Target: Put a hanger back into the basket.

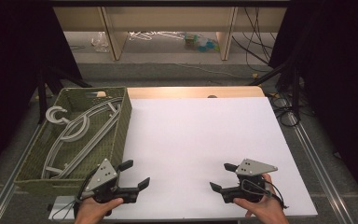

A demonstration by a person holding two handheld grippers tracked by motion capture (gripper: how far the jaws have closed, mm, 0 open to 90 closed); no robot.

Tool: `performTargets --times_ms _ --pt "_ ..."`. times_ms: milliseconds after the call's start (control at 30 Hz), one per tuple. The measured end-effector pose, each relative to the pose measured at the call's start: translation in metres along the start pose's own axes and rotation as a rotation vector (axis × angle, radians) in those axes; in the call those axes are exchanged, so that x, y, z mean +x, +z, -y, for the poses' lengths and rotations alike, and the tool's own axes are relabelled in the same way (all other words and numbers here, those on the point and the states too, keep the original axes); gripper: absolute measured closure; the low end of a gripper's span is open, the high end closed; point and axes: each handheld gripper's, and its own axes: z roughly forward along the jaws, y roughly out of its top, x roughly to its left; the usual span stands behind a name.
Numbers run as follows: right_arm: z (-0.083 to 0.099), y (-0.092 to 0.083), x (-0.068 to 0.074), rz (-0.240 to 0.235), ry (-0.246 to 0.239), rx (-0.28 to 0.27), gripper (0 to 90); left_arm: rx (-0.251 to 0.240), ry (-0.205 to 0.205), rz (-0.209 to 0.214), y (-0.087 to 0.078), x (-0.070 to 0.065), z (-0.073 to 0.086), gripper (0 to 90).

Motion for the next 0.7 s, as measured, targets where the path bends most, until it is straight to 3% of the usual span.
performTargets --times_ms 67,167,500,533,633,700 --pt "-0.0002 -0.0008 -0.0018 0.025 -0.010 -0.033 18.1 -0.007 0.003 0.007 0.0008 0.0008 0.0007 16.0" --pt "-0.0001 -0.0020 -0.0025 0.023 0.017 -0.040 17.7 -0.006 -0.001 0.006 0.0005 0.0007 0.0011 16.0" --pt "0.0005 -0.0011 -0.0036 0.020 0.025 -0.048 17.5 0.007 0.002 0.000 0.0003 -0.0001 0.0012 16.0" --pt "0.0006 -0.0011 -0.0037 0.019 0.026 -0.048 17.5 0.009 0.024 0.006 0.0003 0.0011 0.0008 16.0" --pt "0.0007 -0.0010 -0.0042 0.022 0.027 -0.048 17.5 0.010 0.030 0.005 0.0010 0.0007 0.0010 16.0" --pt "0.0007 -0.0010 -0.0043 0.020 0.030 -0.046 17.5 0.008 0.014 -0.001 0.0020 -0.0007 0.0022 16.0"
